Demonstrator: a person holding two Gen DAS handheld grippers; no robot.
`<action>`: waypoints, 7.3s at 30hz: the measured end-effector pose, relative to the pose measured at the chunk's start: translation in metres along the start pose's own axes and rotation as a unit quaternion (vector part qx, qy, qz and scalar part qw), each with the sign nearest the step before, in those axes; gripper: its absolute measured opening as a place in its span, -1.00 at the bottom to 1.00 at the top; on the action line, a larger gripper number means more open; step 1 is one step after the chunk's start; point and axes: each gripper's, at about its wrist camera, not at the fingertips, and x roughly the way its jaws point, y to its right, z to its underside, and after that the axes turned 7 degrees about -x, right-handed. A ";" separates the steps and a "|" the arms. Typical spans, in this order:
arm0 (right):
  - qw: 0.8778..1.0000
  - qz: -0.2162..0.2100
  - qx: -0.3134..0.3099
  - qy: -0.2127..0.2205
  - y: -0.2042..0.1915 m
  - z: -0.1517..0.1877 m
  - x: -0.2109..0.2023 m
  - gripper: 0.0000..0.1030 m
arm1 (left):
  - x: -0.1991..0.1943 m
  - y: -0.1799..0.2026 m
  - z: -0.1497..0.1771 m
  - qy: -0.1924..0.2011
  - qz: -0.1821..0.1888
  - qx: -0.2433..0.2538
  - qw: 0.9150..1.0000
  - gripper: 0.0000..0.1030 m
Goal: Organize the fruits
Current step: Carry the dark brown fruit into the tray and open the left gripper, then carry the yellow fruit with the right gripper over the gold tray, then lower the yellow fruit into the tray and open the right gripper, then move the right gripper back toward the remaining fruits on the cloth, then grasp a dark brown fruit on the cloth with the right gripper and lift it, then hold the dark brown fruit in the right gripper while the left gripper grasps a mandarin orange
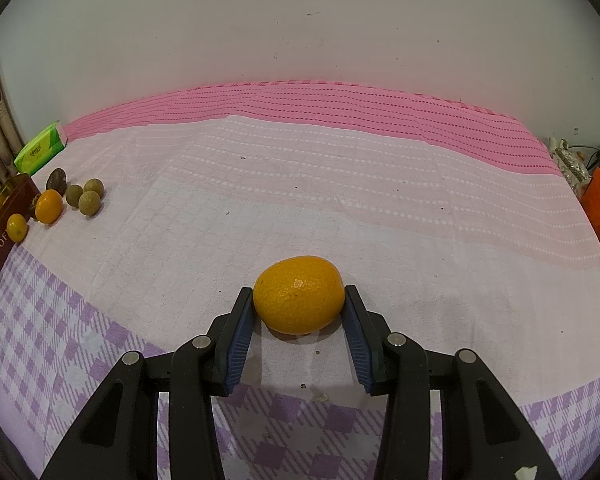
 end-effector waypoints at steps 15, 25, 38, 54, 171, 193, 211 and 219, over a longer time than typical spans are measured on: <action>1.000 0.001 -0.001 0.000 0.000 0.000 0.000 -0.21 | 0.020 -0.013 -0.002 -0.017 -0.010 -0.009 1.000 -0.13; 1.000 0.002 -0.002 0.000 0.001 0.000 0.000 -0.21 | 0.001 -0.021 -0.005 -0.005 0.027 -0.030 0.999 0.04; 1.000 0.003 -0.003 0.000 0.002 0.000 0.000 -0.21 | -0.087 -0.051 0.013 0.012 0.023 -0.112 0.993 0.25; 0.996 -0.072 0.049 0.029 -0.019 -0.001 -0.050 -0.23 | -0.121 -0.035 0.062 0.039 0.038 -0.062 0.997 0.34; 0.973 -0.217 -0.056 -0.049 -0.282 -0.129 0.018 -0.42 | -0.088 -0.055 0.060 -0.017 0.039 -0.100 0.994 0.77; 0.977 -0.194 -0.067 -0.062 -0.269 -0.138 0.039 -0.54 | -0.080 -0.053 0.062 -0.032 0.050 -0.090 0.994 0.77; 0.998 -0.011 0.014 -0.056 -0.036 -0.028 0.006 -0.54 | -0.137 0.024 0.068 0.083 0.143 0.072 0.984 0.77; 1.000 -0.022 -0.004 -0.013 -0.031 -0.018 0.007 -0.53 | -0.139 0.095 0.031 0.072 0.227 0.156 0.959 0.77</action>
